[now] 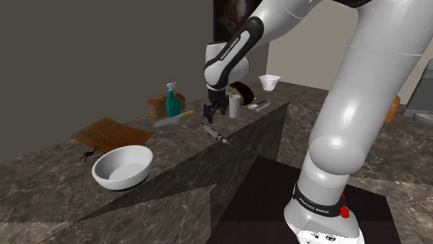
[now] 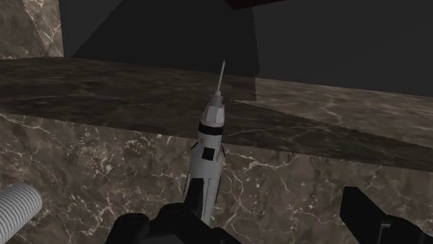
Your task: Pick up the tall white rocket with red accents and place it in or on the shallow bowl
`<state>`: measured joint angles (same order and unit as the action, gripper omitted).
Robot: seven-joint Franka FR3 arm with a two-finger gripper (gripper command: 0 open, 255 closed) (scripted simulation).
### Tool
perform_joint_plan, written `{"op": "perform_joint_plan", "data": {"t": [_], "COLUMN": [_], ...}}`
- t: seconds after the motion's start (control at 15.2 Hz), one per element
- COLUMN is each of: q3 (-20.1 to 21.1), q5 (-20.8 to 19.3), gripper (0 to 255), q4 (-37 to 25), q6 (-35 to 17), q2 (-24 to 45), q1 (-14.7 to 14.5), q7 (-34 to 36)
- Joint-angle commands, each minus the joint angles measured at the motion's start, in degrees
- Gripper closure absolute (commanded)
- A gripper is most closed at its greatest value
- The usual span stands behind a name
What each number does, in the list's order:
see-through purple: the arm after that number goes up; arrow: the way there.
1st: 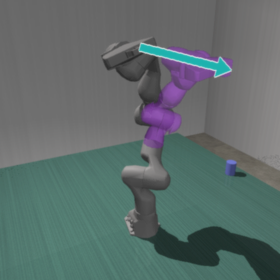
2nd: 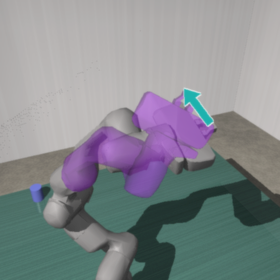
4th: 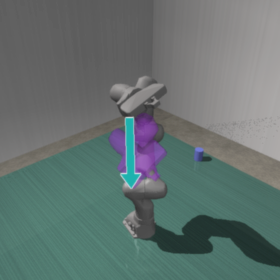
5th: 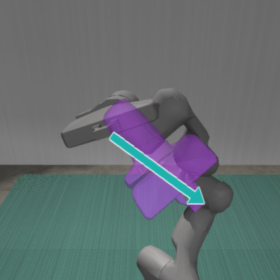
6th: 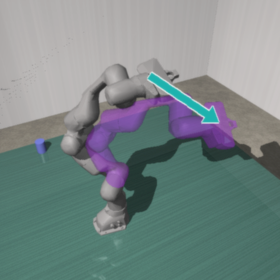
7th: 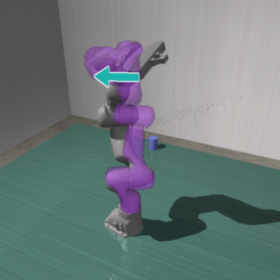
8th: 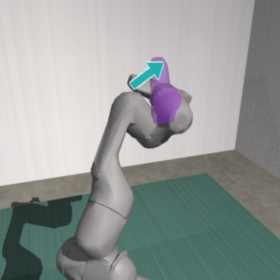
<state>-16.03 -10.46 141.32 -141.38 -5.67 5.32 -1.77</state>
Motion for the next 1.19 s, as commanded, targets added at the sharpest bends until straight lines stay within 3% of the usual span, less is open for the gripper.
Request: {"op": "perform_joint_plan", "data": {"t": [0.0, 0.59, 1.12], "q3": [-1.18, 0.12, 2.13], "q5": [1.22, 11.17, 13.48], "gripper": [0, 0, 0], "q4": [-0.90, -11.11, -13.34], "q6": [-3.33, -13.22, -17.62], "q2": [4.22, 25.43, 32.13], "q1": [0.59, 5.21, 7.44], "q7": [-2.26, -11.72, -13.50]}}
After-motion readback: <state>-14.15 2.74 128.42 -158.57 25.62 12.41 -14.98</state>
